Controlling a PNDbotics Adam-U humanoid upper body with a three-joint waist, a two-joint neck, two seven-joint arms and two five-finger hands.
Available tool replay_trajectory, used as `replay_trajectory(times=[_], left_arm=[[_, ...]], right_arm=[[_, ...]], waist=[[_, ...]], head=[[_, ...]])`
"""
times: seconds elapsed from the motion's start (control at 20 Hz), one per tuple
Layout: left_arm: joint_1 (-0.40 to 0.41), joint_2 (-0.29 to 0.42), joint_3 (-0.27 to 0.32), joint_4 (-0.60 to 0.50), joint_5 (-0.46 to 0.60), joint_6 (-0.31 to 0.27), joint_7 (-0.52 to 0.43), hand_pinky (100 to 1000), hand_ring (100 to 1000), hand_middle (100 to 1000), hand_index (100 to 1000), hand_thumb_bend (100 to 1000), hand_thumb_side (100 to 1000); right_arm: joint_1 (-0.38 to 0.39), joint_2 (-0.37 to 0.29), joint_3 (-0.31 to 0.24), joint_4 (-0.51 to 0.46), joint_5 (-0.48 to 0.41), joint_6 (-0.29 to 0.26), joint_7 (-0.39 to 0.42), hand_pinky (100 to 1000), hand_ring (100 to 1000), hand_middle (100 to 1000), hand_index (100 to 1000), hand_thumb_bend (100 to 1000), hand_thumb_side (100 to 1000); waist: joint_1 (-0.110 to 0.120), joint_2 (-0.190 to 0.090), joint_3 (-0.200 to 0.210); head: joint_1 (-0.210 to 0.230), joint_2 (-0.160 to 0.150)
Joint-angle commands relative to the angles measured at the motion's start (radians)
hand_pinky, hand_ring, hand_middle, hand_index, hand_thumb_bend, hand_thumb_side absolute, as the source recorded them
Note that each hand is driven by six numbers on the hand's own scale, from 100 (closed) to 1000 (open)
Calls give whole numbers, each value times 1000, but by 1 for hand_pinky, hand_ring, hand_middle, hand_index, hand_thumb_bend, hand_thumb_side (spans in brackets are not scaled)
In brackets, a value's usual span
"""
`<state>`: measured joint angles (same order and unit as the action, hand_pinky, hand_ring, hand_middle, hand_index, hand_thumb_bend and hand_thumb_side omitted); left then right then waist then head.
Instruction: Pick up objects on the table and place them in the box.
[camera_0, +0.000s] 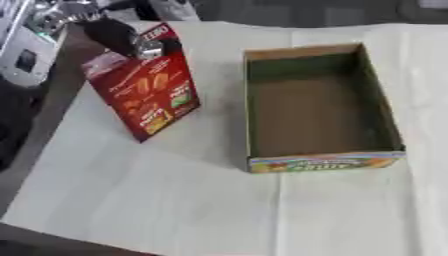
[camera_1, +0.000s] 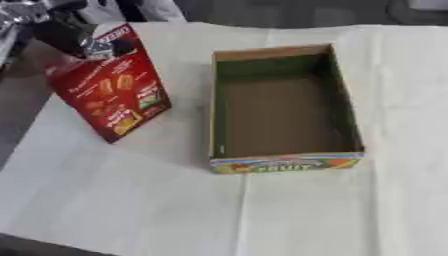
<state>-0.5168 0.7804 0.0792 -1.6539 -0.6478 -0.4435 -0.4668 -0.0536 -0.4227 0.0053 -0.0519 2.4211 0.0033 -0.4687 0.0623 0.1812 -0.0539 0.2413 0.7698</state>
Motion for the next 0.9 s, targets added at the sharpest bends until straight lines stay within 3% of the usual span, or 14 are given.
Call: replay_trajectory(times=[0.05, 0.9], left_arm=[[0, 17, 23, 9, -19, -12, -21, 513, 738, 794, 840, 342, 912], [36, 15, 51, 31, -46, -26, -58, 510, 734, 793, 839, 319, 952]], right_arm=[[-2, -11, -2, 3, 4, 0, 2, 453, 564, 640, 750, 100, 1000], [5, -10, -3, 1, -6, 3, -1, 453, 564, 639, 750, 100, 1000]], waist=[[-4, -5, 0], [-1, 0, -3]], head=[[12, 0], [11, 0]])
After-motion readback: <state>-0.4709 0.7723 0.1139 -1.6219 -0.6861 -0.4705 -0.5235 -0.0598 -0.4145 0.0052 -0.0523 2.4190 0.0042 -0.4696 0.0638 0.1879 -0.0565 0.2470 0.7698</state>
